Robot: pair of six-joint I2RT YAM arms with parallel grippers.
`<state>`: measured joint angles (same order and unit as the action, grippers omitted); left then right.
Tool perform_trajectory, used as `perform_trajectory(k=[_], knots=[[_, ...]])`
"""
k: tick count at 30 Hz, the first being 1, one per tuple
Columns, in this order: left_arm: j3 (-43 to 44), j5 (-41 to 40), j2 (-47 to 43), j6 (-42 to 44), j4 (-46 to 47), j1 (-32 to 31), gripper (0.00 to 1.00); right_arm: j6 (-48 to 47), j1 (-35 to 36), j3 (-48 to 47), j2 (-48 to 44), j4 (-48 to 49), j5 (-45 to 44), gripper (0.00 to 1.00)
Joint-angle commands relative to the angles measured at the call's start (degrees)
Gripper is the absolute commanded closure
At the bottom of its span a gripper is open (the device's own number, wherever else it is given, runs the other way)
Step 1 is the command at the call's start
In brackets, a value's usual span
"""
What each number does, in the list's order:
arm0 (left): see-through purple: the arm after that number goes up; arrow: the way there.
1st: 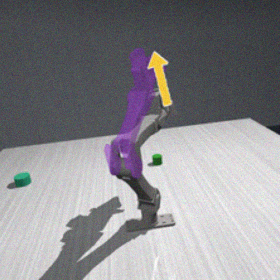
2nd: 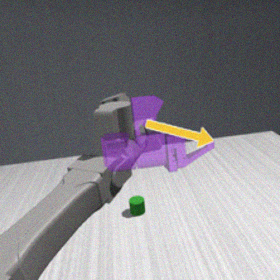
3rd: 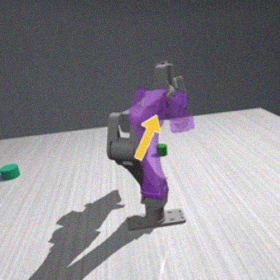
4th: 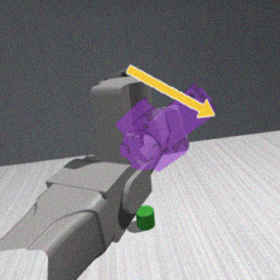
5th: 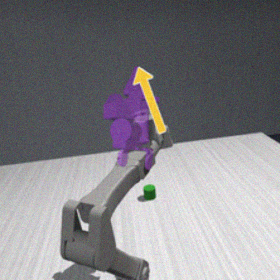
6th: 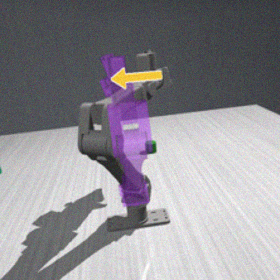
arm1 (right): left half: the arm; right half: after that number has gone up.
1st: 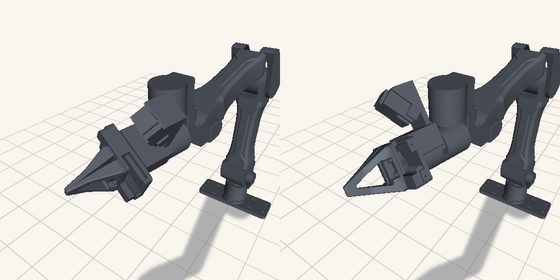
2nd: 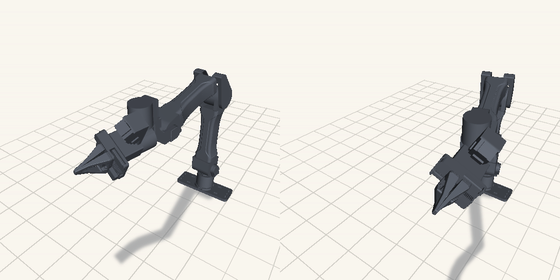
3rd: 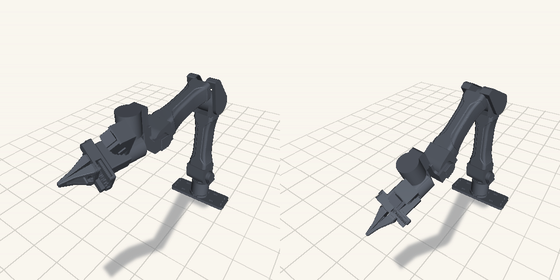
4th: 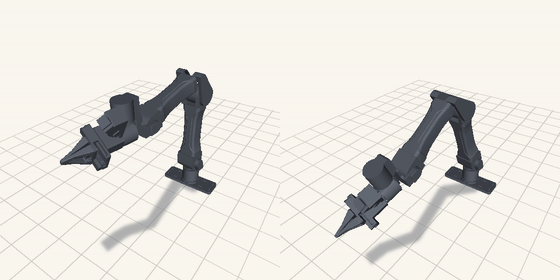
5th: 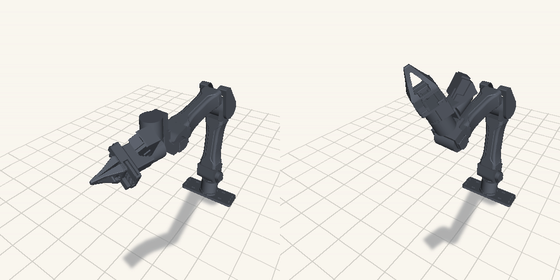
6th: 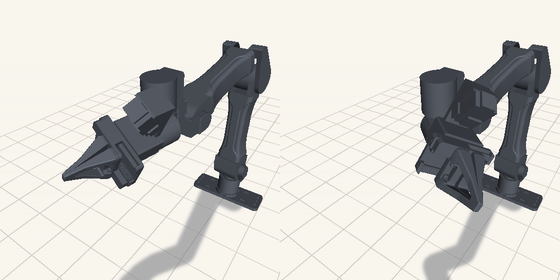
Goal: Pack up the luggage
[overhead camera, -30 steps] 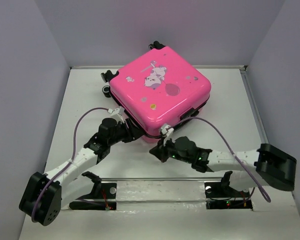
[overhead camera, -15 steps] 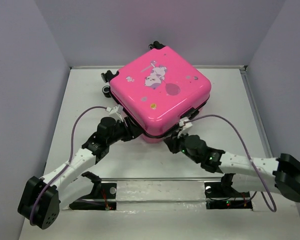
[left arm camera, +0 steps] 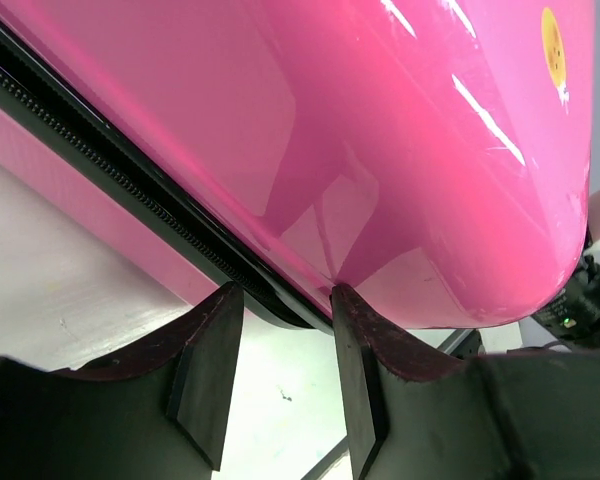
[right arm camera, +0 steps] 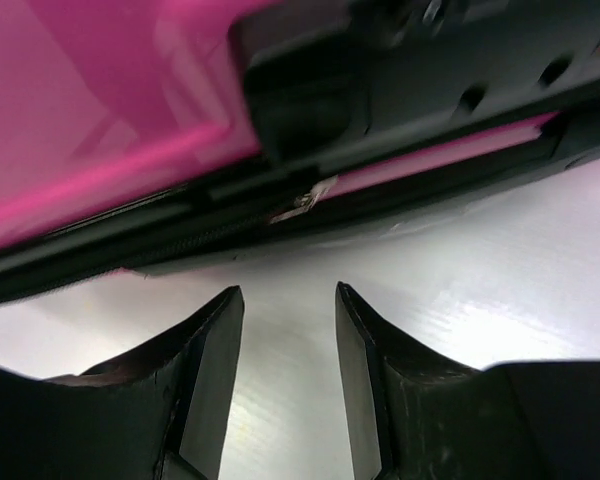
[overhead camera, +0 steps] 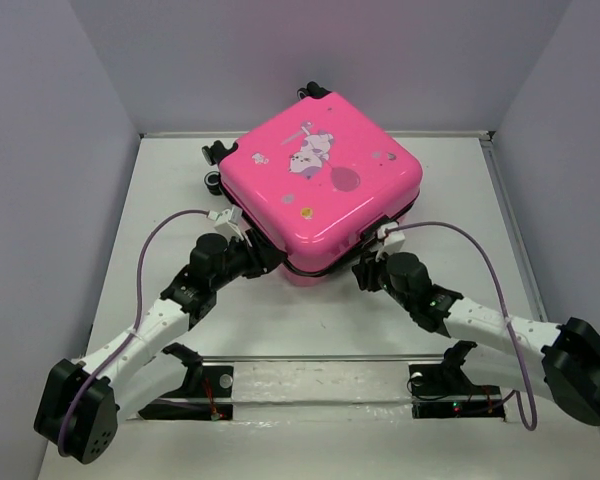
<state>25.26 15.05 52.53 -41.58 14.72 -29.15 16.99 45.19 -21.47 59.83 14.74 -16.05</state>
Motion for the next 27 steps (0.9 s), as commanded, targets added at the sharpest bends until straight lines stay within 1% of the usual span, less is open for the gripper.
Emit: perform_trajectory(k=[1,4,7,10,11,13,14,16,17,20,22,26,27], knots=[[1.38,0.07,-1.21,0.63,2.59,0.05,0.49,-5.13,-2.47,-4.27,2.65,6.87,1.11,0.52],[0.85,0.07,-1.20,0.71,2.68,0.05,0.49,-5.83,-2.47,-5.42,4.06,7.93,-0.20,0.52],[0.41,0.07,-1.29,0.71,2.68,0.05,0.49,-5.74,-3.00,-5.60,3.10,8.28,-1.87,0.52],[0.32,-0.28,-1.64,0.63,2.59,0.05,0.46,-5.31,-4.58,-5.51,2.66,9.60,0.84,0.50],[0.49,-0.37,-2.08,0.63,2.59,0.05,0.43,-5.22,-5.37,-5.59,2.92,10.47,2.07,0.45],[1.02,-0.72,-2.69,0.54,2.07,0.05,0.36,-5.91,-5.90,-6.12,4.32,13.01,3.30,0.44],[1.81,-1.24,-2.87,0.62,1.54,0.05,0.29,-6.27,-6.60,-6.30,4.67,14.42,4.61,0.44],[2.69,-1.69,-3.05,0.71,1.28,0.05,0.23,-6.62,-6.61,-6.65,5.55,17.41,6.99,0.43],[3.74,-2.12,-3.05,0.80,1.10,0.05,0.18,-6.88,-6.61,-7.78,6.34,20.12,9.00,0.43],[6.11,-2.74,-2.88,1.15,0.49,0.05,0.12,-6.89,-6.61,-12.43,8.19,21.46,12.35,0.43],[7.00,-3.27,-3.22,1.33,0.13,0.05,0.10,-5.58,-6.61,-14.46,8.11,21.56,13.68,0.43],[7.27,-4.67,-4.19,2.20,-1.09,0.05,0.09,-2.41,-6.61,-15.09,8.01,18.84,13.07,0.40],[6.48,-4.94,-4.28,2.29,-1.27,0.05,0.09,-1.88,-6.61,-13.52,8.89,18.57,12.20,0.40]])
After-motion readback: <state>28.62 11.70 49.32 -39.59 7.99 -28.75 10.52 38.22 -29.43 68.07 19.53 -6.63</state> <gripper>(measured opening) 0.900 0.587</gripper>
